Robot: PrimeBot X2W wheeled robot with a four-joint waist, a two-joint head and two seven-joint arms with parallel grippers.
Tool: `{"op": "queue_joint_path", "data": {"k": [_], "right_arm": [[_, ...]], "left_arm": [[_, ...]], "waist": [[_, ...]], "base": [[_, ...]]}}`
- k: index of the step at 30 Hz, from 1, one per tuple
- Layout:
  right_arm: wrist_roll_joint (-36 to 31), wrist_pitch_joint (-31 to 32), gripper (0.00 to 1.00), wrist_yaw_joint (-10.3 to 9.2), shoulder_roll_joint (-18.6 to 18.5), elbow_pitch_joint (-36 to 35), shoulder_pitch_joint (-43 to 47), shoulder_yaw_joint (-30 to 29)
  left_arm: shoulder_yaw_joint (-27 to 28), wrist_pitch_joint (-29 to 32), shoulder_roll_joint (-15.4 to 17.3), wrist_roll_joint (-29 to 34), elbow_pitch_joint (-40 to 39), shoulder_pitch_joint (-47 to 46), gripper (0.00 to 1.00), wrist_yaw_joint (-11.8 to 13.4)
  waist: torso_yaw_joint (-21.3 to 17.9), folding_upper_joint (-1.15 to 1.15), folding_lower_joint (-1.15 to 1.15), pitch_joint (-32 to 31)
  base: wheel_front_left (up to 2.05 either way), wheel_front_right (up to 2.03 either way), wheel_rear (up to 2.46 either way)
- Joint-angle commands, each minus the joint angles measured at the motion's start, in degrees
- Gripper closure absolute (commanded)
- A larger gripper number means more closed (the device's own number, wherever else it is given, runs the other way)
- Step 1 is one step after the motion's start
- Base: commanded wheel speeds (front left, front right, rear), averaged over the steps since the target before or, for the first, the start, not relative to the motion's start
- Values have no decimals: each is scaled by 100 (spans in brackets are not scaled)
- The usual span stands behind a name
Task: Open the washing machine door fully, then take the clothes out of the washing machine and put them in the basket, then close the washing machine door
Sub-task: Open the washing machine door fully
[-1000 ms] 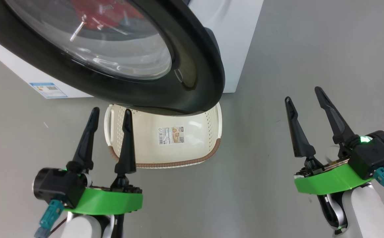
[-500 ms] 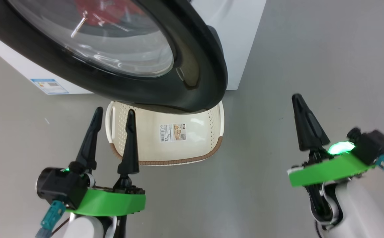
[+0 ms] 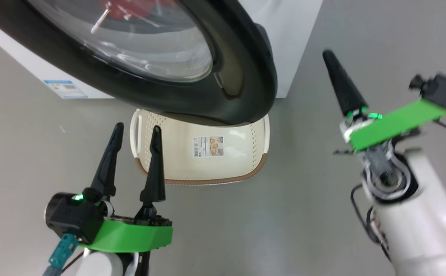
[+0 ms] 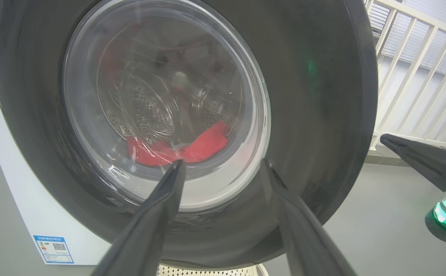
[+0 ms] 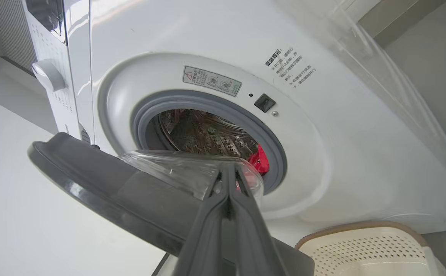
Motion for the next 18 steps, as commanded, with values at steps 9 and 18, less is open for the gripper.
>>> {"op": "queue_joint_path", "data": {"k": [9, 18], "right_arm": [[1419, 1646, 100, 28, 42, 542, -989, -248], [1837, 2948, 100, 28, 3, 1197, -1589, -193]], "left_arm": [[77, -29, 86, -39, -182, -90, 0, 58], [-34, -29, 86, -51, -113, -160, 0, 83]], "waist": [[225, 0, 0, 225], [334, 0, 0, 346]], "base": [[0, 0, 0], [0, 0, 0]]}}
